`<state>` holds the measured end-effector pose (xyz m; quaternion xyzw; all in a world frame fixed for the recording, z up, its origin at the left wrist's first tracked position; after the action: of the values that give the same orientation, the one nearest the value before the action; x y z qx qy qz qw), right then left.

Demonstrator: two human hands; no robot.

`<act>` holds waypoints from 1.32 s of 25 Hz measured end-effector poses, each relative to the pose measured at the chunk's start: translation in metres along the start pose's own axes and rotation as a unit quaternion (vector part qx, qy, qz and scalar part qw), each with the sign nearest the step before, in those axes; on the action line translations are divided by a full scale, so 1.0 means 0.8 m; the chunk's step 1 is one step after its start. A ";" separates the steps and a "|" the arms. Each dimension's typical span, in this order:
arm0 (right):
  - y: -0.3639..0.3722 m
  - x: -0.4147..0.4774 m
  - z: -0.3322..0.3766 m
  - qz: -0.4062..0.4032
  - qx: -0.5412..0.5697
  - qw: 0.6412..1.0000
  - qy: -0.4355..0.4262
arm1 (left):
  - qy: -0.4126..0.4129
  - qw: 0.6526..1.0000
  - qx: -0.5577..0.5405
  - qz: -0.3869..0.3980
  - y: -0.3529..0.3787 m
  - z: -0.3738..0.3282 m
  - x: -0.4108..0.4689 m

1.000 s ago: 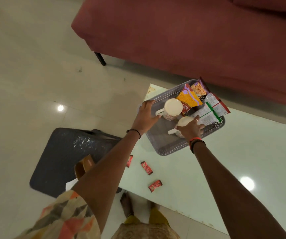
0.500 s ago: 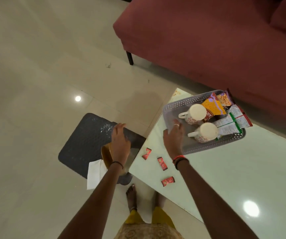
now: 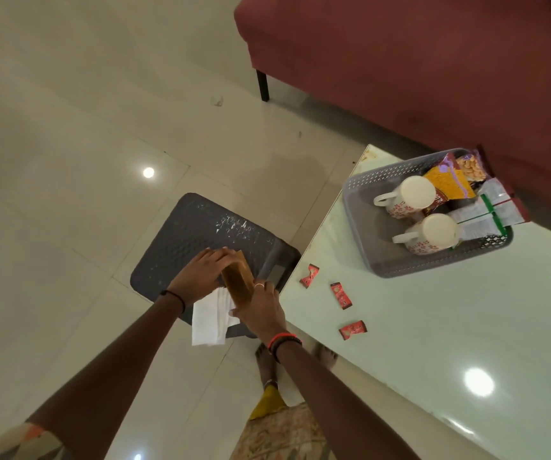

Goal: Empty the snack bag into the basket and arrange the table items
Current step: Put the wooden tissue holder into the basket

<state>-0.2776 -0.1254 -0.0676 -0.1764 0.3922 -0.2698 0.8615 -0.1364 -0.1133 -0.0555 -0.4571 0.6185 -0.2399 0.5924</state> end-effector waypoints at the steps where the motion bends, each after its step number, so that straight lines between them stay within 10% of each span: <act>1: 0.006 0.002 0.002 -0.008 0.000 1.000 0.008 | 0.012 1.000 0.008 0.002 -0.002 -0.001 0.006; 22: -0.272 -0.003 -0.067 -0.352 0.140 0.922 0.079 | 0.239 0.968 -0.006 -0.081 -0.216 -0.245 0.182; 33: -0.302 0.034 -0.180 -0.307 0.056 0.939 0.143 | 0.253 0.963 0.048 -0.083 -0.136 -0.321 0.279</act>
<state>-0.4525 -0.3468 -0.0495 -0.1995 0.4227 -0.5652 0.6798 -0.3233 -0.4166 -0.0316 -0.4025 0.6961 -0.4256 0.4152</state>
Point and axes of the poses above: each hand's wrist, its own x-axis towards the middle knuckle, its own y-axis out of the palm, z = x × y, the point moved 7 cm from there along x, towards the middle knuckle, and after that the axes turned 5 degrees about -y, right-handed, at the moved point
